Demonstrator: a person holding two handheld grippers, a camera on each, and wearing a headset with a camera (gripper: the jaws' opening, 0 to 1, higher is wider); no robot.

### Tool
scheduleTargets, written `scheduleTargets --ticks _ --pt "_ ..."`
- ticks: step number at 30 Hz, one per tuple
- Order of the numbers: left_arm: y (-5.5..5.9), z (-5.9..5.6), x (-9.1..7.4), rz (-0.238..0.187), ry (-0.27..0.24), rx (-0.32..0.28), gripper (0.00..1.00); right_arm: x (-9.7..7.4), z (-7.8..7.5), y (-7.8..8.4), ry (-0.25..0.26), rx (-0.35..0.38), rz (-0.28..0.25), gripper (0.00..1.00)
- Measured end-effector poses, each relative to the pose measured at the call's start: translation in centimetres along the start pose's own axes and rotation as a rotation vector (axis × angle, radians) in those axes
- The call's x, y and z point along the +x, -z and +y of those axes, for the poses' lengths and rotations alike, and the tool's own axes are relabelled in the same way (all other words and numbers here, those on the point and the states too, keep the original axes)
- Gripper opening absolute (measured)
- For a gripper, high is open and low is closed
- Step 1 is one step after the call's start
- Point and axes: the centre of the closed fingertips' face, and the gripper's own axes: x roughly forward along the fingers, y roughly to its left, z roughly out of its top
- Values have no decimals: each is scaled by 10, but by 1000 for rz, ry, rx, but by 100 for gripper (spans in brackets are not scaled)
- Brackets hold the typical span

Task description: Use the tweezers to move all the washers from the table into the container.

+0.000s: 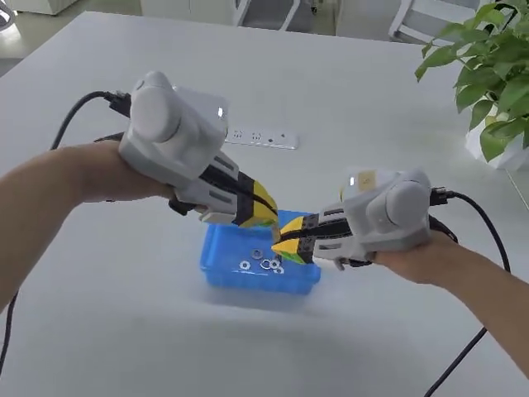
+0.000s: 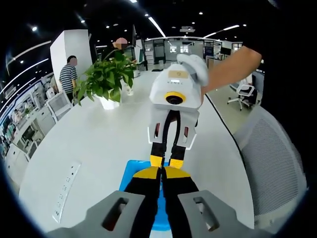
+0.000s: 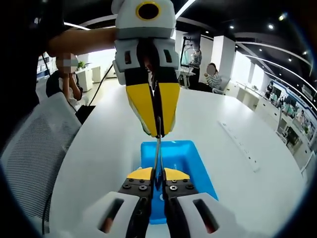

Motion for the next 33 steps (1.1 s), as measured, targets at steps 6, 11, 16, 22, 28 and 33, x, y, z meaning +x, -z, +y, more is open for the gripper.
scheduleTargets --ticks 6,11,16,22,28,33 --pt "-5 -15 -7 -1 33 7 5 -7 15 -7 -3 14 -7 7" --pt "-2 -27 -11 16 52 13 5 -11 28 -8 -6 1 7 6" --pt "2 -35 -13 28 56 19 5 -11 36 -8 -11 -13 25 6" --pt "18 -47 -12 56 52 23 5 -6 47 0 -24 -92 79 6" --pt "38 -59 -6 84 43 21 5 2 58 13 -47 -119 145 5" --pt "57 -63 0 121 25 31 5 9 61 24 -55 -145 192 5"
